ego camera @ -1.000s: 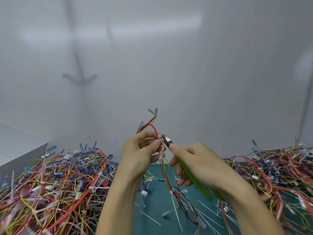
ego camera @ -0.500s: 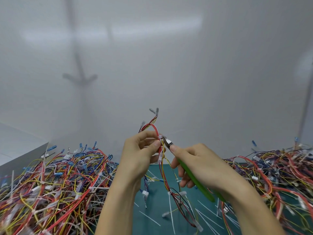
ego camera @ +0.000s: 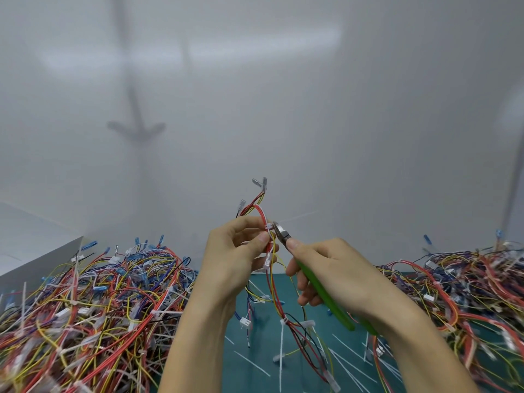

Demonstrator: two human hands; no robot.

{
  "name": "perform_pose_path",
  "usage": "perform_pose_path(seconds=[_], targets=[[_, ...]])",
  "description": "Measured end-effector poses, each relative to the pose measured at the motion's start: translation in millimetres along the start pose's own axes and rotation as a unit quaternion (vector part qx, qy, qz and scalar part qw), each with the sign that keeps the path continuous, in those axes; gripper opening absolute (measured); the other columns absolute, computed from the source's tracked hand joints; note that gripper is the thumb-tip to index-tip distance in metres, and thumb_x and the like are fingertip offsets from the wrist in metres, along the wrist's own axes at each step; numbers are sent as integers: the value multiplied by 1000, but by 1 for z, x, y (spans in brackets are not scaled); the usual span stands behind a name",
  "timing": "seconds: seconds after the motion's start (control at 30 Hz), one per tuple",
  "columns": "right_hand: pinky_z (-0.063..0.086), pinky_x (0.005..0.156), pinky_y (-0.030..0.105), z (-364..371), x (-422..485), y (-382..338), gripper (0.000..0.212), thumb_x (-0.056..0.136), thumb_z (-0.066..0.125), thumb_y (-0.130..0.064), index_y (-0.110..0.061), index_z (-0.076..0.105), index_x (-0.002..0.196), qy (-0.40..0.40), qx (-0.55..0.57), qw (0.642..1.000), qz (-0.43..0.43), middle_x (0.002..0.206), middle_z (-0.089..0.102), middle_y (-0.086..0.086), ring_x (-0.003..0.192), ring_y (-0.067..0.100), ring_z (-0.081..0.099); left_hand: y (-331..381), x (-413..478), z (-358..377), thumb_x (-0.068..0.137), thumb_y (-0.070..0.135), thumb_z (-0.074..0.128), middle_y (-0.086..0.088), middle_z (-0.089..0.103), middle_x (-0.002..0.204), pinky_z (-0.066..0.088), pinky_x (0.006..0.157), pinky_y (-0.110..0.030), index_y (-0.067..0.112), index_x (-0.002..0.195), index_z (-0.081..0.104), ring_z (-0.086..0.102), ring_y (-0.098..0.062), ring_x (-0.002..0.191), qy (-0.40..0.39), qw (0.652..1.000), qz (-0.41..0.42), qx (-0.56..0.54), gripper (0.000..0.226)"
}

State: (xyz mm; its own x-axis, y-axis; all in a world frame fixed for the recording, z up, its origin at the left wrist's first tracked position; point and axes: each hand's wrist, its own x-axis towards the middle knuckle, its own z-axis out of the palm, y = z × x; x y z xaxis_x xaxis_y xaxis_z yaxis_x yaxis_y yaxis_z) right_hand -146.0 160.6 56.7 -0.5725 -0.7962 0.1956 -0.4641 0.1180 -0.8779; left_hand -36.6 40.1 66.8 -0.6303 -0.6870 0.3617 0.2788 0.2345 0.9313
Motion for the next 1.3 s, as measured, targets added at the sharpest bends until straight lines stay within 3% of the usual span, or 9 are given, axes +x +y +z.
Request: perform_pose_path(seconds=[0.17,0.3,0.5,0.63,0.8,1.17,1.3], targets=[[55,60,37,0,-1,-1,54,95,49,-57,-10,71,78,6,-11,1000,-3,61,64,2,60,27,72,-1,-1,2,92,-5,60,-16,71,90,57,82,-50,6,97,70,68,-15,72,-5,1000,2,14,16],[48,49,29,-1,-2,-2,54,95,50,-56,-10,70,75,11,-10,1000,-3,55,58,-1,50,21,64,-1,-1,2,92,-5,60,-16,72,89,57,82,-52,7,96,70,68,-14,70,-1,1000,5,21,16],[44,45,27,-1,-2,0,54,95,52,-54,-9,69,72,12,-19,1000,-9,52,55,-1,45,19,57,-2,0,2,92,-4,61,-21,72,94,58,78,-45,8,93,71,67,-14,70,-2,999,9,40,16],[43,43,27,-2,-1,1,55,95,52,-56,-8,68,71,17,-28,999,-8,50,53,-2,42,18,54,-4,1,0,91,-4,62,-5,72,75,55,59,-23,13,87,72,66,-8,63,0,998,22,55,20],[42,43,26,-2,-2,1,55,95,52,-57,-10,68,70,18,-36,999,-9,49,52,-4,41,16,52,-4,2,0,90,-6,63,2,70,67,48,51,-16,17,82,72,63,-5,57,11,997,35,73,26],[43,45,28,-7,-2,0,57,92,52,-59,-9,68,71,16,-40,999,-8,50,52,-4,43,18,52,-2,1,3,90,-1,65,0,74,76,59,62,-27,19,87,74,67,-12,66,30,989,65,127,22],[43,45,27,-6,-2,1,56,93,52,-60,-11,68,70,20,-45,999,-14,50,52,-4,42,16,52,-2,2,3,89,-2,65,0,74,75,56,59,-23,19,86,74,67,-11,65,30,990,67,122,24]])
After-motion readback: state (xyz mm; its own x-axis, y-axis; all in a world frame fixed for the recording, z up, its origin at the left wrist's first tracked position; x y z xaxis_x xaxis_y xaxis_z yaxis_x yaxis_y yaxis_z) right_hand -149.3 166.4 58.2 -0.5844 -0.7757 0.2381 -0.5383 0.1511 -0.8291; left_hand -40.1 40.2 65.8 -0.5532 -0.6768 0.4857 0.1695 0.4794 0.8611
